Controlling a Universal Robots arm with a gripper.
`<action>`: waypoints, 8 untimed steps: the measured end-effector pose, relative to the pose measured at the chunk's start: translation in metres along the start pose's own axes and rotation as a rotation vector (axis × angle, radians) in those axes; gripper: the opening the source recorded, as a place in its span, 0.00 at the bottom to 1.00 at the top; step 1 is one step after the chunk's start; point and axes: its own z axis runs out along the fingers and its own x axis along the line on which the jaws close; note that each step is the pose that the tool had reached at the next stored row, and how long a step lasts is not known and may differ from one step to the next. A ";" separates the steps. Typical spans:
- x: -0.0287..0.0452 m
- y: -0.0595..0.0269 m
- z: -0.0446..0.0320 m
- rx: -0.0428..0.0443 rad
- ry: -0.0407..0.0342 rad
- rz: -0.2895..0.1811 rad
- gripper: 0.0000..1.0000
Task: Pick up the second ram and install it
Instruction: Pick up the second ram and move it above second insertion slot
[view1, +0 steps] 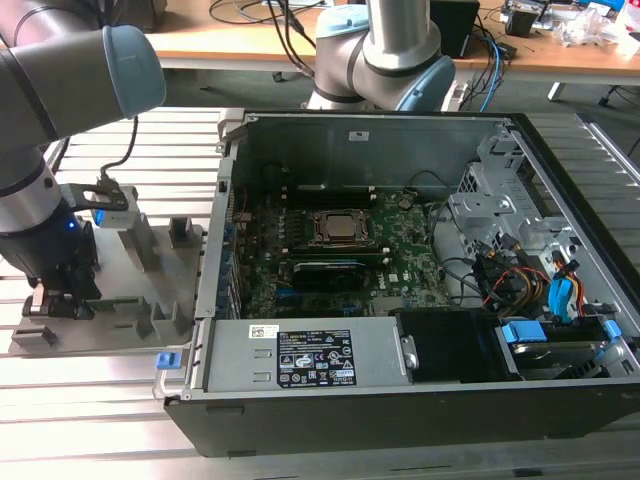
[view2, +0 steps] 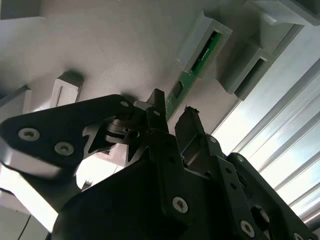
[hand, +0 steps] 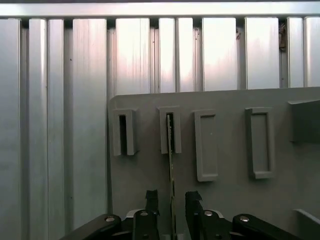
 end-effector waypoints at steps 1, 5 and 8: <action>0.0000 0.0000 0.0015 -0.0002 0.0004 0.000 0.36; 0.0000 0.0000 0.0019 -0.0002 0.0004 0.002 0.36; 0.0000 0.0000 0.0019 -0.0002 0.0004 0.002 0.35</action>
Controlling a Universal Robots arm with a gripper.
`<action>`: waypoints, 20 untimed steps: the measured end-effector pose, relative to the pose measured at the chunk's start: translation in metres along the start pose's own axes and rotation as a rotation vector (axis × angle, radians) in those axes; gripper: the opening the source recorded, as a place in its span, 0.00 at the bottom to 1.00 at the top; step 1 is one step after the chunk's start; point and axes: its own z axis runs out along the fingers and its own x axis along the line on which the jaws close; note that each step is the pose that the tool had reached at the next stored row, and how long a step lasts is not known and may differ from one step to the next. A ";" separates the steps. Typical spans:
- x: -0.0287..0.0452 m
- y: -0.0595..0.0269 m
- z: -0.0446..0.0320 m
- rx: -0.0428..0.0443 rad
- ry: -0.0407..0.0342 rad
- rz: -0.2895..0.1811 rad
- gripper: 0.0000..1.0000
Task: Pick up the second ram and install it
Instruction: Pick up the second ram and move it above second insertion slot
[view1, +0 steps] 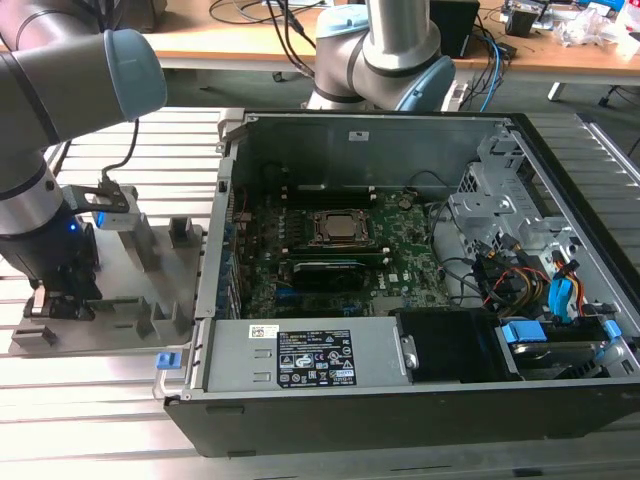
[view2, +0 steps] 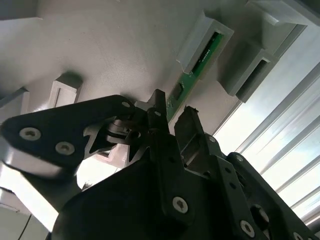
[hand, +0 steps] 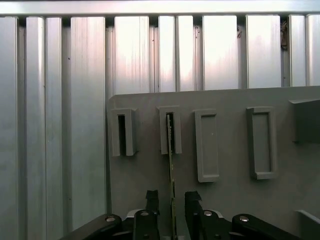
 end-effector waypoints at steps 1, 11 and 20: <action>0.0000 0.0000 0.0000 0.0000 0.0000 0.000 0.28; 0.0000 0.0000 0.0000 0.0000 0.0000 0.000 0.14; 0.0001 0.0001 -0.0063 0.0000 0.0000 0.001 0.14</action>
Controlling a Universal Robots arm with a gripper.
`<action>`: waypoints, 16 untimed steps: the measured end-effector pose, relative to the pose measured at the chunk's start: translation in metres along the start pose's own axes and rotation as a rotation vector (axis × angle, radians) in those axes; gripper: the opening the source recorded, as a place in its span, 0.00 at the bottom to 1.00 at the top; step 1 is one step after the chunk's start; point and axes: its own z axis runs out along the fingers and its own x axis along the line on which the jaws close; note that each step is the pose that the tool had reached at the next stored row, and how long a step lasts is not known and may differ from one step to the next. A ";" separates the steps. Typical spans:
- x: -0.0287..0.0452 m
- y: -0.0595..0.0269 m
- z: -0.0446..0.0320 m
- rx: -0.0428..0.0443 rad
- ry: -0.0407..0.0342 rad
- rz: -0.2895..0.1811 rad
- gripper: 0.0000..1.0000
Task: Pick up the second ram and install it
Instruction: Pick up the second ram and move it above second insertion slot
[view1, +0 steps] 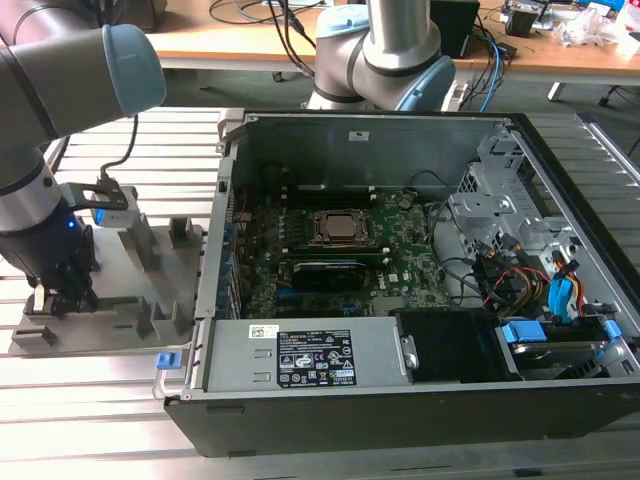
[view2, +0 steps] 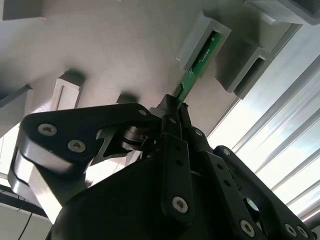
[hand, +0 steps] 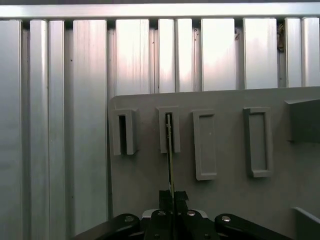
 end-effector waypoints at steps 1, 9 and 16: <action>0.0000 0.0000 -0.0015 0.0001 0.0000 0.000 0.14; -0.0002 0.0002 -0.0113 0.0000 0.0000 0.000 0.14; -0.0003 0.0004 -0.0196 0.0000 0.0000 0.000 0.14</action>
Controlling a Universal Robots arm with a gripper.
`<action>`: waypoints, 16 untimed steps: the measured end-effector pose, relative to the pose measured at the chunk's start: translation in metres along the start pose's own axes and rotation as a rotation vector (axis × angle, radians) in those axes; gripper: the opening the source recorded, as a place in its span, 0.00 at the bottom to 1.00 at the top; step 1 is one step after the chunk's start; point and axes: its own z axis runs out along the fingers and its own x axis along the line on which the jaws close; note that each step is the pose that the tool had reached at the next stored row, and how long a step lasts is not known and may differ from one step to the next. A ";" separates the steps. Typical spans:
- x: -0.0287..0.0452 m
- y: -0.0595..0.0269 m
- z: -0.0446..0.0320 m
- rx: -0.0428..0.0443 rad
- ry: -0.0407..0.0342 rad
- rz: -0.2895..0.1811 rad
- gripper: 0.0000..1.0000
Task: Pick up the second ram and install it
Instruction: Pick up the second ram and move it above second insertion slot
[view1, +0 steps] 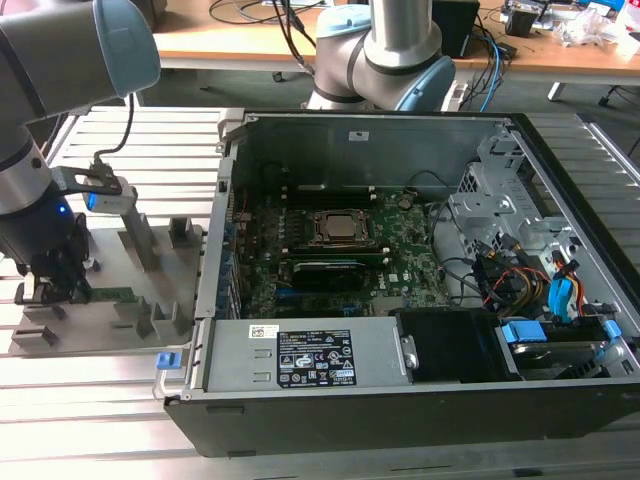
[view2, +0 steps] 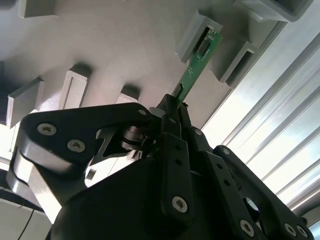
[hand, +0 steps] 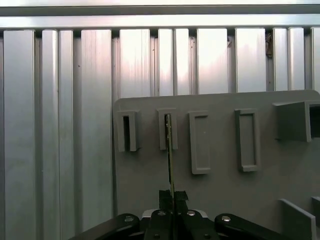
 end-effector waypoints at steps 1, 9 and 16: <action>0.0000 0.0000 -0.0011 0.0000 -0.0001 0.000 0.14; -0.0004 0.0002 -0.0114 0.0001 0.0000 0.000 0.14; -0.0009 0.0003 -0.0175 0.0001 0.0001 0.000 0.14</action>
